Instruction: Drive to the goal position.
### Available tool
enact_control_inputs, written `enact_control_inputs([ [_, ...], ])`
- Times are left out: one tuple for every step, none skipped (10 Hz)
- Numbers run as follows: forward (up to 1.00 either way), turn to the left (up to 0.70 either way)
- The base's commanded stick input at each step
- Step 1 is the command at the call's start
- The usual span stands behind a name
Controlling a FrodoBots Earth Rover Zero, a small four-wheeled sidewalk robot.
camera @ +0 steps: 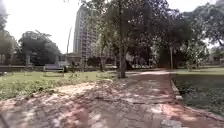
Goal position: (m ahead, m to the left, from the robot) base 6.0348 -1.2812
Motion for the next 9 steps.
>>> enact_control_inputs([
  [0.70,-0.28],
  [0.70,-0.12],
  [0.70,0.00],
  [0.70,0.00],
  [0.70,0.00],
  [0.70,0.00],
  [0.70,0.00],
  [0.70,0.00],
  [0.70,0.00],
])
